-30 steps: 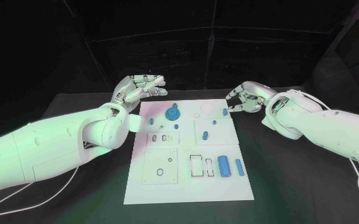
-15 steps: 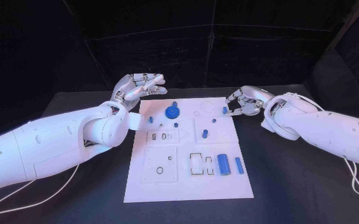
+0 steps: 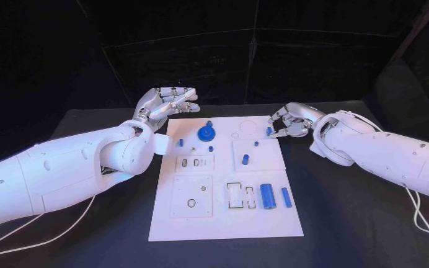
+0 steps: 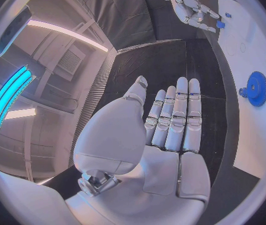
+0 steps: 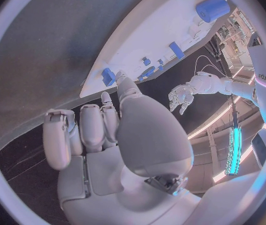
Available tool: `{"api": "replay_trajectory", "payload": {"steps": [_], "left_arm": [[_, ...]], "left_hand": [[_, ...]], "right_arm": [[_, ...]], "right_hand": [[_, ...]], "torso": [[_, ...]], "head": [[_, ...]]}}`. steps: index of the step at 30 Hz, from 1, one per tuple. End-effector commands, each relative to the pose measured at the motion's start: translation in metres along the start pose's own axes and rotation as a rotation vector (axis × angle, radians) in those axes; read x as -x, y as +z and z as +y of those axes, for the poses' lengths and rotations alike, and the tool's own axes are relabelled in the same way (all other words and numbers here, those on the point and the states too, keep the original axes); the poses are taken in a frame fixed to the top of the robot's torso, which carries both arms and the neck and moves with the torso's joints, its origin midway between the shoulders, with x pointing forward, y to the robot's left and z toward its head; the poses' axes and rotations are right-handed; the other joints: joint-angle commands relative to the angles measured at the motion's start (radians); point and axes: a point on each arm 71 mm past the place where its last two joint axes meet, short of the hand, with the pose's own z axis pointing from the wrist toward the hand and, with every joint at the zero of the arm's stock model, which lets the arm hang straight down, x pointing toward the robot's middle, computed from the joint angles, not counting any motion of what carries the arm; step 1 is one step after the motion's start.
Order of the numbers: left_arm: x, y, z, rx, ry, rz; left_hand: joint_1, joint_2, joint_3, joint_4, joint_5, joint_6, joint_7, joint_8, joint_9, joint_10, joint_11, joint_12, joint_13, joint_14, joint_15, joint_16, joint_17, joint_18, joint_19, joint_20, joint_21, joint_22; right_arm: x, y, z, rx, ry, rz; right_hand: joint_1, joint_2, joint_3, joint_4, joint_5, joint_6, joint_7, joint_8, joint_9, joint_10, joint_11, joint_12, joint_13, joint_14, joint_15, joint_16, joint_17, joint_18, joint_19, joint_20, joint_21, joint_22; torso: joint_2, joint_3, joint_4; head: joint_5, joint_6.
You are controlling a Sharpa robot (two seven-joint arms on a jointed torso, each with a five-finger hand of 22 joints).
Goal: Assemble the parts on the task board
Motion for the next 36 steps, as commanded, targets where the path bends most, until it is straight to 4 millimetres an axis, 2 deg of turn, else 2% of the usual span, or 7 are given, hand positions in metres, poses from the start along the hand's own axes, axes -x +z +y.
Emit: {"api": "replay_trajectory", "payload": {"steps": [1,9,24,36], "left_arm": [[-0.0018,0.0005,-0.0009,-0.005,-0.004,0.015],[-0.0018,0.0006,-0.0008,-0.004,-0.004,0.015],[-0.0029,0.0007,-0.0005,-0.002,-0.005,0.017],[-0.0024,0.0006,-0.0004,-0.001,-0.004,0.015]], "left_hand": [[0.002,0.009,0.002,-0.005,-0.005,0.007,-0.001,-0.007,-0.001,0.006,-0.001,-0.004,0.000,0.007,0.000,-0.003,0.001,0.015,0.004,0.000,-0.004,-0.001],[0.002,0.010,0.002,-0.007,-0.005,0.008,-0.001,-0.008,-0.001,0.007,-0.002,-0.005,0.000,0.010,-0.001,-0.003,0.003,0.015,0.007,-0.001,-0.003,-0.001],[0.002,0.011,0.002,-0.008,-0.005,0.008,-0.001,-0.008,-0.001,0.007,-0.002,-0.006,0.000,0.011,-0.001,-0.004,0.003,0.015,0.008,-0.001,-0.003,-0.002],[0.002,0.011,0.002,-0.008,-0.005,0.008,-0.001,-0.008,-0.001,0.007,-0.002,-0.006,0.000,0.011,-0.001,-0.004,0.003,0.015,0.008,-0.001,-0.003,-0.002]], "right_arm": [[-0.0003,0.0013,-0.0002,-0.005,0.007,0.012],[-0.0028,0.0036,-0.0014,-0.022,-0.008,0.038],[-0.0060,0.0073,0.0020,-0.023,-0.038,0.056],[-0.0079,0.0090,0.0036,-0.031,-0.040,0.067]], "right_hand": [[0.004,0.019,0.010,-0.001,-0.021,0.014,-0.001,0.004,0.002,0.001,0.001,-0.002,0.024,0.011,-0.003,-0.003,0.001,-0.003,0.016,-0.003,-0.005,0.151],[0.017,0.034,0.029,-0.014,-0.059,0.041,-0.004,0.006,0.001,0.007,-0.002,0.003,0.030,0.012,-0.006,-0.002,0.003,-0.004,0.019,-0.005,-0.003,0.155],[0.021,0.033,0.032,-0.019,-0.062,0.045,-0.005,0.006,0.001,0.008,-0.003,0.004,0.031,0.012,-0.006,-0.002,0.003,-0.004,0.020,-0.005,-0.003,0.156],[0.020,0.045,0.048,-0.022,-0.062,0.073,-0.012,0.012,0.002,0.013,-0.008,0.009,0.037,0.013,-0.010,0.000,0.006,-0.005,0.023,-0.008,-0.001,0.160]], "torso": [[0.000,0.0002,-0.0005],[-0.001,0.0012,0.0000],[0.000,0.0015,0.0000],[0.000,0.0017,-0.0001]], "head": [[-0.002,-0.002],[-0.001,-0.003],[-0.001,-0.006],[-0.001,-0.008]]}}
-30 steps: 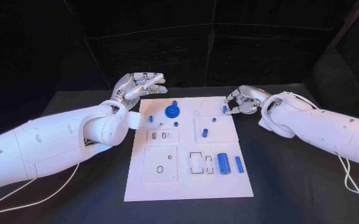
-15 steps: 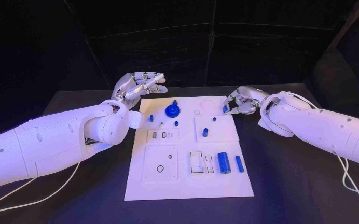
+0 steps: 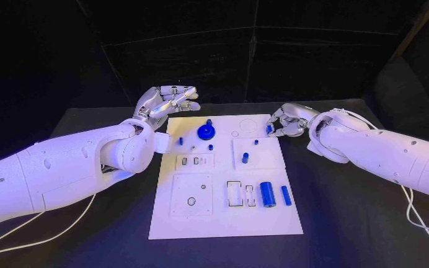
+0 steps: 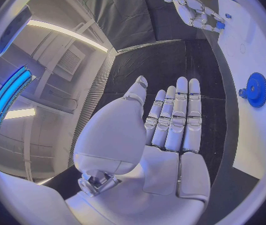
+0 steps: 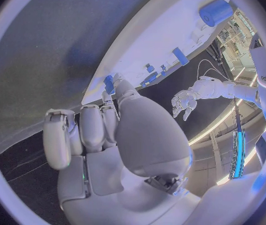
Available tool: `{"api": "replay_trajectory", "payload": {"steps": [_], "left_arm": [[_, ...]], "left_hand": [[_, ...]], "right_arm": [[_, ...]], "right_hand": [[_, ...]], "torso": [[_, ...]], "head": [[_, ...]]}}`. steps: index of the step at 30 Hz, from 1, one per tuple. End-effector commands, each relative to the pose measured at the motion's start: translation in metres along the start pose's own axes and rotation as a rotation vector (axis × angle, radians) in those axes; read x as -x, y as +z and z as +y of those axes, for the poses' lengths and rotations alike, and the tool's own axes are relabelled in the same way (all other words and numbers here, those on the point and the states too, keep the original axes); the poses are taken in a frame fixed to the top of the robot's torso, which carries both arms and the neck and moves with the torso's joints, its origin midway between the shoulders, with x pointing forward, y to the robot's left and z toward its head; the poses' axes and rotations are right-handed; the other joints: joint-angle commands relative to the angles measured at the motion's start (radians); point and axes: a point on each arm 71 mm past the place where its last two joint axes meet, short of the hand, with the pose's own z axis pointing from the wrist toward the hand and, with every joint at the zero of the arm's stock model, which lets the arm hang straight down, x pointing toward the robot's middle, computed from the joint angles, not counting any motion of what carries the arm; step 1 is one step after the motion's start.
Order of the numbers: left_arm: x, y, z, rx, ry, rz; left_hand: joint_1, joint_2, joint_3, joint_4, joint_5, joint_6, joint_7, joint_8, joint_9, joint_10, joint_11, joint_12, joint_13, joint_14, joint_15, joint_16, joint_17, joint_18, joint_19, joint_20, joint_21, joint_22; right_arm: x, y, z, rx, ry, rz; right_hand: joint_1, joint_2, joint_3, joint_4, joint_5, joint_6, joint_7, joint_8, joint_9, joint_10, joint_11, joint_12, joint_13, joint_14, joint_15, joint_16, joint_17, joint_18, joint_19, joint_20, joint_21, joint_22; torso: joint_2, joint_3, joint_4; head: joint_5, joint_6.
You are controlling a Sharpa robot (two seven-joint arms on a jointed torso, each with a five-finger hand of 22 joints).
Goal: Assemble the parts on the task board
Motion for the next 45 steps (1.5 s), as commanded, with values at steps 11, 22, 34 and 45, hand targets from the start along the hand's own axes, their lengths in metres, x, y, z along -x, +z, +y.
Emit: {"api": "replay_trajectory", "payload": {"steps": [11,22,34,45], "left_arm": [[-0.001,0.000,-0.001,-0.004,-0.001,0.011],[-0.001,0.000,-0.001,-0.003,-0.001,0.010],[0.003,-0.001,-0.002,-0.002,0.002,0.003],[0.005,0.002,0.000,-0.002,0.007,-0.003]], "left_hand": [[0.002,0.011,-0.001,-0.005,-0.005,0.008,-0.001,-0.004,-0.001,0.007,-0.002,-0.006,-0.001,0.007,0.002,-0.004,0.001,0.015,0.008,-0.001,-0.003,-0.001],[0.002,0.011,-0.001,-0.005,-0.005,0.008,-0.001,-0.004,-0.001,0.007,-0.002,-0.006,-0.001,0.007,0.002,-0.004,0.001,0.015,0.008,-0.001,-0.003,-0.001],[0.002,0.011,-0.001,-0.007,-0.005,0.008,-0.001,-0.005,-0.001,0.007,-0.002,-0.007,-0.001,0.007,0.002,-0.005,0.002,0.014,0.008,-0.002,-0.003,-0.001],[0.003,0.011,-0.001,-0.007,-0.005,0.008,-0.001,-0.005,-0.001,0.007,-0.002,-0.008,-0.001,0.008,0.002,-0.005,0.002,0.014,0.009,-0.002,-0.003,-0.001]], "right_arm": [[0.000,0.002,0.000,-0.013,-0.012,0.006],[0.006,0.002,0.005,0.001,-0.012,-0.094],[0.009,-0.016,0.038,-0.040,0.052,-0.180],[-0.011,-0.004,0.107,0.007,0.056,-0.108]], "right_hand": [[0.000,0.030,0.029,-0.005,-0.004,0.047,-0.015,0.019,0.003,0.013,-0.014,0.009,0.015,0.009,-0.016,0.000,0.003,-0.006,0.026,-0.016,0.000,0.164],[0.006,0.057,0.072,-0.015,-0.001,0.079,-0.030,0.029,0.004,0.019,-0.027,0.012,0.020,0.010,-0.027,0.001,0.006,-0.007,0.029,-0.027,0.002,0.168],[-0.004,0.062,0.105,-0.021,0.018,0.087,-0.032,0.029,0.003,0.020,-0.029,0.010,0.019,0.010,-0.030,0.000,0.003,-0.008,0.031,-0.031,0.003,0.171],[-0.015,0.057,0.121,-0.023,0.029,0.089,-0.033,0.029,0.002,0.021,-0.031,0.009,0.020,0.011,-0.031,-0.001,0.004,-0.008,0.031,-0.032,0.003,0.171]], "torso": [[0.000,0.0004,0.0001],[0.000,0.0009,-0.0008],[-0.007,-0.0044,-0.0030],[-0.026,-0.0122,0.0048]], "head": [[-0.001,-0.002],[0.000,-0.004],[-0.002,0.000],[0.018,-0.012]]}}
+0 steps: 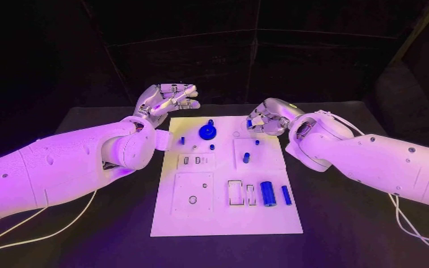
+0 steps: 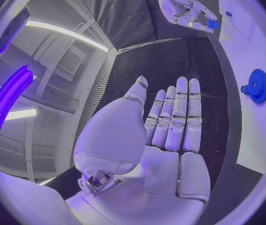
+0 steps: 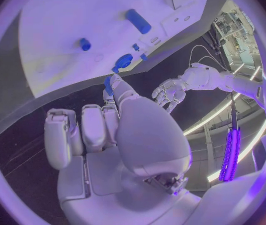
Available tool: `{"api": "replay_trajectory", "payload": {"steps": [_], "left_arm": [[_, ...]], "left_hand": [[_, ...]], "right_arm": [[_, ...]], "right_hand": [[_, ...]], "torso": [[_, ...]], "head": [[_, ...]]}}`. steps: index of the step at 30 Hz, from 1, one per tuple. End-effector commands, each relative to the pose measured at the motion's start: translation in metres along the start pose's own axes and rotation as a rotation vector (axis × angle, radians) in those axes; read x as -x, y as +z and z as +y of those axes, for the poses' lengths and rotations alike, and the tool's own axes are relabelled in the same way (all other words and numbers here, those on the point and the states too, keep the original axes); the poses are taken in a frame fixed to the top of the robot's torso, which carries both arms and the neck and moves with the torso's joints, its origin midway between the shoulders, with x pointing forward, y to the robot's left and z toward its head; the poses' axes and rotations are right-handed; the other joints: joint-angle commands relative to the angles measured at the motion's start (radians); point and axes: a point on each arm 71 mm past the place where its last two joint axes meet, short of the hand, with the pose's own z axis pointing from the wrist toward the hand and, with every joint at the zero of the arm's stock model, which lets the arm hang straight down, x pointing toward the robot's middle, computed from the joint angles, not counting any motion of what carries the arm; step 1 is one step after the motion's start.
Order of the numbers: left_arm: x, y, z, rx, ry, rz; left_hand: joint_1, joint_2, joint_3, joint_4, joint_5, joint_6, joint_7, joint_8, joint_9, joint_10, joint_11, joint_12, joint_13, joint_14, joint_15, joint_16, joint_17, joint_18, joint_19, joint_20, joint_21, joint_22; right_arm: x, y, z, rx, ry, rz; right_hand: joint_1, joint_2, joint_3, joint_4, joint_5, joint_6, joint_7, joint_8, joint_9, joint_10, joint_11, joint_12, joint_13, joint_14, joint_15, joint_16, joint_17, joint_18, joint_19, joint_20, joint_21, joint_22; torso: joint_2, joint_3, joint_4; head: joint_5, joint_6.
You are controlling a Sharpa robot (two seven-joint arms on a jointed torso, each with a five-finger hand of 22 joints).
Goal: Assemble the parts on the task board
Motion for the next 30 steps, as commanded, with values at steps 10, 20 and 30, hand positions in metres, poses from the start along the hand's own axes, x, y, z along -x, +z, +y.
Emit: {"api": "replay_trajectory", "payload": {"steps": [10,20,30], "left_arm": [[0.000,0.003,-0.001,-0.007,0.001,0.007],[0.000,0.004,0.000,-0.007,0.003,0.005],[0.001,0.005,0.000,-0.008,0.007,0.000]], "left_hand": [[0.000,0.008,0.000,-0.008,-0.004,0.009,-0.001,-0.005,-0.001,0.007,-0.002,-0.003,-0.001,0.008,0.002,-0.006,0.001,0.014,0.009,-0.002,-0.003,-0.002],[0.000,0.008,0.000,-0.008,-0.004,0.009,-0.001,-0.005,-0.001,0.007,-0.002,-0.003,-0.001,0.008,0.002,-0.006,0.001,0.014,0.009,-0.002,-0.003,-0.002],[0.000,0.008,0.000,-0.008,-0.004,0.009,-0.001,-0.005,-0.001,0.007,-0.002,-0.003,-0.001,0.008,0.002,-0.006,0.001,0.014,0.009,-0.002,-0.003,-0.002]], "right_arm": [[-0.038,0.017,0.057,0.017,-0.072,0.101],[-0.071,0.015,0.080,0.064,-0.132,0.183],[-0.091,0.017,0.093,0.094,-0.160,0.203]], "right_hand": [[-0.010,0.005,0.025,0.003,0.016,0.019,-0.008,0.004,0.001,0.006,-0.015,0.003,-0.020,0.012,-0.010,0.000,0.003,-0.007,0.034,-0.008,0.002,0.171],[-0.020,-0.003,0.031,0.002,0.017,0.018,-0.007,0.003,0.000,0.004,-0.015,0.000,-0.022,0.011,-0.010,0.000,0.002,-0.007,0.033,-0.008,0.001,0.169],[-0.034,-0.011,0.039,0.003,0.024,0.017,-0.007,0.001,0.000,0.004,-0.014,-0.002,-0.023,0.011,-0.010,-0.001,0.001,-0.007,0.032,-0.008,0.001,0.168]], "torso": [[-0.017,-0.0081,0.0106],[-0.014,-0.0068,0.0103],[-0.015,-0.0052,0.0102]], "head": [[0.027,-0.018],[0.037,-0.030],[0.045,-0.037]]}}
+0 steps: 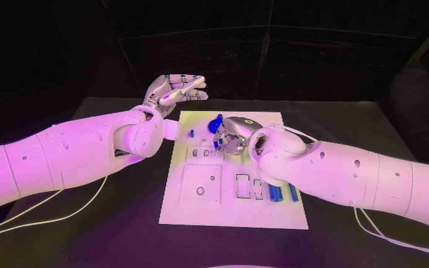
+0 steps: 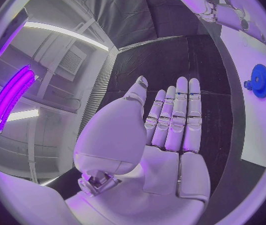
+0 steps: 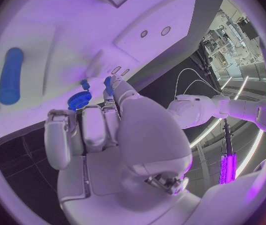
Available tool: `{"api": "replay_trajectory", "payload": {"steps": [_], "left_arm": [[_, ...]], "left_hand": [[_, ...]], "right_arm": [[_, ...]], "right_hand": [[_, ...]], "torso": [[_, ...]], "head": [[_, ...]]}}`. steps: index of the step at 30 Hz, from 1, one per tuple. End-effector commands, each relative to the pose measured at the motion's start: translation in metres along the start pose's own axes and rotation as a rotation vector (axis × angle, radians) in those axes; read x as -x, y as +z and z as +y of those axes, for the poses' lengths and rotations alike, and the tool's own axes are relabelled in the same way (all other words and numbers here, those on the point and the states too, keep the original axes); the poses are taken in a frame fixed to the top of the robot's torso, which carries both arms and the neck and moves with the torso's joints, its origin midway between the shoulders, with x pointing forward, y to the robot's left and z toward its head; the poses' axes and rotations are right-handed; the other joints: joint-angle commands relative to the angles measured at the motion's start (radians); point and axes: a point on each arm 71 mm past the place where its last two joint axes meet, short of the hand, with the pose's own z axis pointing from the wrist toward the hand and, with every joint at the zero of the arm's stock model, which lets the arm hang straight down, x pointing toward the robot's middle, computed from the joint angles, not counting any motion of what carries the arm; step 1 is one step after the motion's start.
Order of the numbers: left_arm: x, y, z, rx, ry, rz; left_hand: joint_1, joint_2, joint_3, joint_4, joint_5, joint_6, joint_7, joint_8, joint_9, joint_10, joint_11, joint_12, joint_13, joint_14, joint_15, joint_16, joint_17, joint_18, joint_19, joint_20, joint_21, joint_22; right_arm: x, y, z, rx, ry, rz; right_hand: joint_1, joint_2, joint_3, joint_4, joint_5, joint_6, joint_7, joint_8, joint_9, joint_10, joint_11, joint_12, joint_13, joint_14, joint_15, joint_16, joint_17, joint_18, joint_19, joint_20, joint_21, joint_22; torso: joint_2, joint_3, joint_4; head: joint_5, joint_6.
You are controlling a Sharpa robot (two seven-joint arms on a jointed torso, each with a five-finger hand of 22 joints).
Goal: Assemble the parts on the task board
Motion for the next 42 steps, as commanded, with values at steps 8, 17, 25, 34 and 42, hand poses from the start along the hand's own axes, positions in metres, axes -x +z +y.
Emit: {"api": "replay_trajectory", "payload": {"steps": [8,17,25,34,42], "left_arm": [[0.000,0.002,-0.001,-0.008,0.001,0.007],[0.000,0.002,-0.001,-0.006,0.000,0.009],[0.000,0.002,-0.001,-0.006,0.000,0.009],[-0.001,0.002,-0.001,-0.005,-0.001,0.010],[0.000,0.002,-0.001,-0.004,-0.001,0.011]], "left_hand": [[0.000,0.008,0.000,-0.008,-0.004,0.009,-0.001,-0.005,-0.001,0.007,-0.002,-0.003,-0.001,0.008,0.002,-0.006,0.001,0.014,0.005,0.002,-0.003,-0.001],[0.000,0.008,0.000,-0.008,-0.004,0.009,-0.001,-0.005,-0.001,0.007,-0.002,-0.003,-0.001,0.008,0.002,-0.006,0.001,0.014,0.005,0.002,-0.003,-0.001],[0.000,0.008,0.000,-0.008,-0.004,0.009,-0.001,-0.005,-0.001,0.007,-0.002,-0.003,-0.001,0.008,0.002,-0.006,0.001,0.014,0.005,0.002,-0.003,-0.001],[0.000,0.008,0.000,-0.008,-0.004,0.009,-0.001,-0.005,-0.001,0.007,-0.002,-0.003,-0.001,0.008,0.002,-0.006,0.001,0.014,0.005,0.002,-0.003,-0.001],[0.001,0.010,0.000,-0.011,-0.004,0.010,-0.002,-0.007,-0.001,0.009,-0.003,-0.005,-0.001,0.009,0.002,-0.008,0.002,0.014,0.006,0.001,-0.004,-0.002]], "right_arm": [[-0.006,0.008,0.002,-0.007,-0.049,0.006],[-0.013,0.010,0.004,-0.009,-0.056,0.022],[-0.018,0.011,0.006,-0.007,-0.062,0.042],[-0.023,0.011,0.007,-0.004,-0.068,0.053],[-0.025,0.010,0.006,-0.010,-0.087,0.077]], "right_hand": [[-0.020,-0.001,0.029,0.019,0.009,0.014,-0.007,0.001,0.000,0.001,-0.005,-0.004,0.000,0.015,-0.006,-0.001,-0.002,-0.006,0.027,-0.005,0.000,0.166],[-0.027,-0.011,0.033,0.018,0.010,0.012,-0.007,-0.001,0.000,0.000,-0.004,-0.006,-0.001,0.015,-0.006,-0.002,-0.003,-0.006,0.026,-0.004,-0.001,0.165],[-0.034,-0.019,0.036,0.017,0.009,0.011,-0.006,-0.002,-0.001,-0.002,-0.003,-0.008,-0.003,0.014,-0.005,-0.003,-0.006,-0.006,0.025,-0.004,-0.002,0.163],[-0.039,-0.025,0.038,0.016,0.008,0.010,-0.005,-0.003,-0.001,-0.003,-0.003,-0.009,-0.003,0.014,-0.005,-0.004,-0.008,-0.005,0.024,-0.004,-0.002,0.162],[-0.050,-0.047,0.042,0.013,0.008,0.002,-0.002,-0.008,-0.002,-0.007,0.000,-0.014,-0.007,0.013,-0.003,-0.007,-0.014,-0.004,0.020,-0.002,-0.005,0.158]], "torso": [[0.000,-0.0006,-0.0008],[0.000,0.0007,0.0016],[0.000,-0.0005,0.0003],[0.000,0.0002,0.0006],[0.000,0.0000,0.0007]], "head": [[0.009,-0.006],[0.015,-0.015],[0.016,-0.017],[0.017,-0.019],[0.018,-0.021]]}}
